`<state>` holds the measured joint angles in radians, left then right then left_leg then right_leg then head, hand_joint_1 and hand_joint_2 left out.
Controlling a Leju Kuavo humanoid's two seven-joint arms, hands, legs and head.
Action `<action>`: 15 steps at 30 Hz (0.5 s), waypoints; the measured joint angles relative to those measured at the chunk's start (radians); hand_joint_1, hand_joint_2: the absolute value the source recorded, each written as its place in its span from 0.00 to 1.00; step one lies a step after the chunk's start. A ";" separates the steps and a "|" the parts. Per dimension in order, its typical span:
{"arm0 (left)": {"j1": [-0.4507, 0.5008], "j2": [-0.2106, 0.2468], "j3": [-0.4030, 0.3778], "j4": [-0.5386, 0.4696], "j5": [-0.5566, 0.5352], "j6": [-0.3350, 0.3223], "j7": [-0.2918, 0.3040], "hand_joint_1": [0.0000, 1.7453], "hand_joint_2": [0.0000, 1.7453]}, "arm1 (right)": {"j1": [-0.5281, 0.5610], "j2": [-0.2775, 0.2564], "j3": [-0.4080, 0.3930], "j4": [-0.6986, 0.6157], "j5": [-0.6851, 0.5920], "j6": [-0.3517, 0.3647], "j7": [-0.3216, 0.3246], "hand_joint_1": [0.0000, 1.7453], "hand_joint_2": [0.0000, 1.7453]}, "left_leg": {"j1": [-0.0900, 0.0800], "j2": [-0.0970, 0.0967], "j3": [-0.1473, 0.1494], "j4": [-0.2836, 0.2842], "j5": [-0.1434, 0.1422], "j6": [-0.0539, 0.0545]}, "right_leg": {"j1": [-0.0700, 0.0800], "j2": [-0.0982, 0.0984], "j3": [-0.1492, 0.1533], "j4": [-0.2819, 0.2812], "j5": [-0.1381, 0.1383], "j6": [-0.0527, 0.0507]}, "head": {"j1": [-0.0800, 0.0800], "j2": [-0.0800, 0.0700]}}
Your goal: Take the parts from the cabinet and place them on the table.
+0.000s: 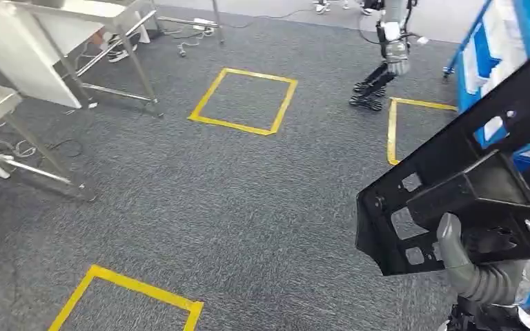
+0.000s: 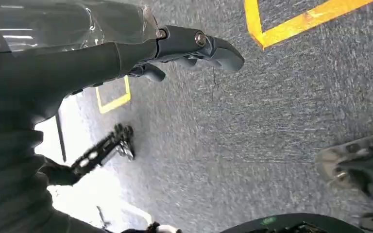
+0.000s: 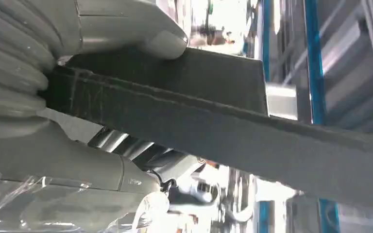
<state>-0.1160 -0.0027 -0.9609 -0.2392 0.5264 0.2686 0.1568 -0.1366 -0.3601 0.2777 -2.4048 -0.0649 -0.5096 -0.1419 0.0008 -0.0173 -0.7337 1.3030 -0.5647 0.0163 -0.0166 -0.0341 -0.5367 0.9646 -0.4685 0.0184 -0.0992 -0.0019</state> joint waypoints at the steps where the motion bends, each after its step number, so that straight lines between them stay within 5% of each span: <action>1: 0.000 0.000 0.000 0.000 0.000 0.000 0.000 0.00 1.00 | 0.001 0.000 0.000 0.000 0.000 0.000 0.000 1.00 1.00 | 0.000 0.001 0.012 -0.026 0.021 0.002 | 0.001 -0.013 0.002 0.000 -0.002 -0.001 | 0.000 0.000; 3: 0.001 0.000 -0.001 0.000 -0.001 0.000 -0.001 0.00 1.00 | 0.001 0.000 0.000 0.000 -0.001 0.001 0.000 1.00 1.00 | -0.003 0.019 0.105 -0.200 0.101 0.011 | 0.003 -0.037 0.009 0.000 -0.007 0.000 | 0.000 0.000; 4: 0.000 0.000 -0.002 0.000 -0.002 0.004 -0.003 0.00 1.00 | 0.001 0.000 0.000 0.000 -0.001 0.001 0.000 1.00 1.00 | -0.009 0.059 0.154 -0.288 0.132 0.021 | 0.004 -0.047 0.014 0.000 -0.010 0.002 | 0.000 0.000; 5: -0.002 0.000 -0.002 0.000 -0.002 0.010 -0.010 0.00 1.00 | 0.001 0.000 0.000 0.000 -0.001 0.001 0.000 1.00 1.00 | -0.027 0.111 0.178 -0.344 0.131 0.029 | 0.012 -0.057 0.016 0.003 -0.015 0.010 | 0.000 0.000; 9: 0.000 0.000 -0.002 0.000 -0.002 0.021 -0.019 0.00 1.00 | -0.001 0.000 -0.003 -0.002 -0.001 0.000 0.000 1.00 1.00 | -0.024 0.058 0.180 -0.357 0.140 0.041 | 0.015 -0.102 0.030 -0.005 -0.022 0.024 | 0.000 0.000; 11: 0.000 -0.003 -0.002 0.000 -0.005 0.013 -0.009 0.00 1.00 | 0.002 0.000 -0.007 -0.003 0.000 -0.003 0.000 1.00 1.00 | -0.012 0.039 0.191 -0.366 0.149 0.051 | 0.005 -0.015 0.008 0.056 -0.071 0.029 | 0.002 0.000; 12: -0.002 -0.003 -0.003 0.000 -0.006 0.008 -0.003 0.00 1.00 | 0.005 -0.002 -0.009 -0.007 0.002 -0.004 0.000 1.00 1.00 | -0.011 0.027 0.191 -0.366 0.149 0.054 | 0.004 0.011 -0.026 0.131 -0.111 0.031 | 0.003 0.000; 14: -0.004 -0.003 -0.003 0.000 -0.008 -0.001 0.008 0.00 1.00 | 0.011 -0.002 -0.015 -0.008 0.002 -0.007 0.002 1.00 1.00 | -0.009 0.000 0.192 -0.366 0.148 0.054 | 0.002 0.028 -0.109 0.294 -0.173 0.039 | 0.002 0.000; 15: -0.003 -0.004 -0.004 0.000 -0.009 -0.006 0.011 0.00 1.00 | 0.015 -0.002 -0.015 -0.008 0.003 -0.008 0.004 1.00 1.00 | -0.009 -0.014 0.193 -0.366 0.148 0.054 | -0.001 0.028 -0.131 0.326 -0.170 0.042 | 0.002 0.000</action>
<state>-0.1189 -0.0065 -0.9648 -0.2388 0.5177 0.2628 0.1675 -0.1216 -0.3624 0.2625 -2.4128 -0.0614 -0.5173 -0.1377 -0.0081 -0.0314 -0.5409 0.9372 -0.4165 0.0704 -0.0176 -0.0065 -0.6677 1.2905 -0.6387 0.0600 -0.0969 -0.0019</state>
